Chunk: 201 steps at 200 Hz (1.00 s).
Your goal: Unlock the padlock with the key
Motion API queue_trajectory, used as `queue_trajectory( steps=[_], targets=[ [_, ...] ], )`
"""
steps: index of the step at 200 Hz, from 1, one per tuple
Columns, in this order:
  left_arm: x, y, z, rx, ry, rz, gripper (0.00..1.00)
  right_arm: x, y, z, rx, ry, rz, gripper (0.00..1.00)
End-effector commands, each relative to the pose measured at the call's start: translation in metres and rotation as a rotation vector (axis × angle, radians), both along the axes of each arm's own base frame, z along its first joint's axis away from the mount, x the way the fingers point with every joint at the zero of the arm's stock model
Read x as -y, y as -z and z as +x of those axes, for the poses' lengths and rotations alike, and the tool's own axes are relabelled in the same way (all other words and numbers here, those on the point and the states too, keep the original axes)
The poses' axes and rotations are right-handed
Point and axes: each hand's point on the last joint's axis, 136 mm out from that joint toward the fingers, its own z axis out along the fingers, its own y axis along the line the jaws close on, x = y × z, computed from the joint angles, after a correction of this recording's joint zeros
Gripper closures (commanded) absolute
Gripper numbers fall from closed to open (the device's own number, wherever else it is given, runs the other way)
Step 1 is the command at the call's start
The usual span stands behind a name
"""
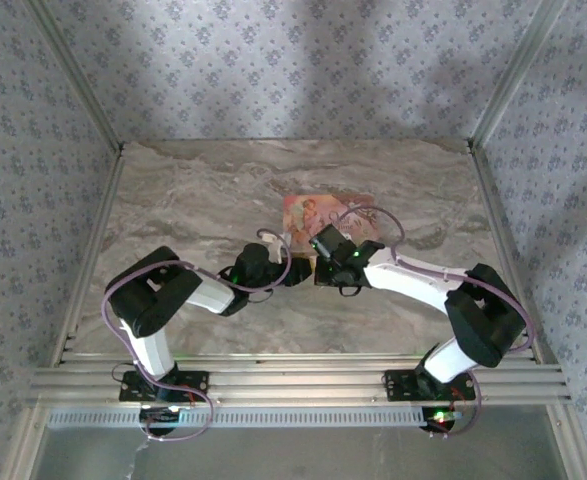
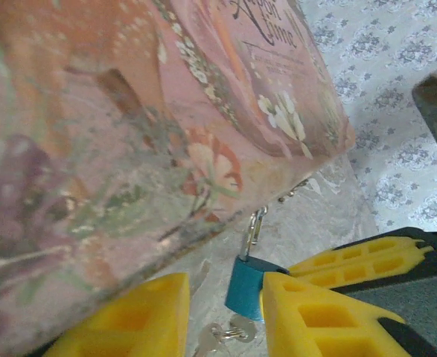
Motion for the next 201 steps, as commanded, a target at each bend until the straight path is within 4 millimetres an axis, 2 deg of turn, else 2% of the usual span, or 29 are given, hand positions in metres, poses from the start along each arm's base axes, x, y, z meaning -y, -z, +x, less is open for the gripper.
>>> queue_trajectory(
  steps=[1,30,53,106,150,156,201],
  targets=[
    [-0.001,-0.011,0.004,0.038,0.000,-0.002,0.68,0.006,-0.001,-0.003,-0.001,-0.054,-0.082,1.00],
    [-0.005,-0.008,0.004,0.033,0.002,0.007,0.68,0.003,-0.010,-0.002,0.015,-0.128,-0.129,1.00],
    [-0.010,-0.007,0.004,0.037,0.004,0.032,0.68,0.003,-0.017,-0.005,0.022,-0.278,-0.214,1.00],
    [-0.022,-0.023,0.003,0.097,0.005,0.103,0.68,0.017,-0.028,-0.005,0.013,-0.545,-0.435,1.00],
    [-0.038,-0.035,0.004,0.141,-0.023,0.186,0.68,0.031,-0.025,-0.002,-0.004,-0.658,-0.597,1.00],
    [-0.040,-0.036,0.005,0.141,-0.024,0.196,0.68,0.025,-0.034,0.005,0.026,-0.659,-0.598,1.00],
    [-0.054,-0.043,0.009,0.159,-0.043,0.224,0.67,0.023,-0.039,0.014,0.061,-0.704,-0.670,1.00]
  ],
)
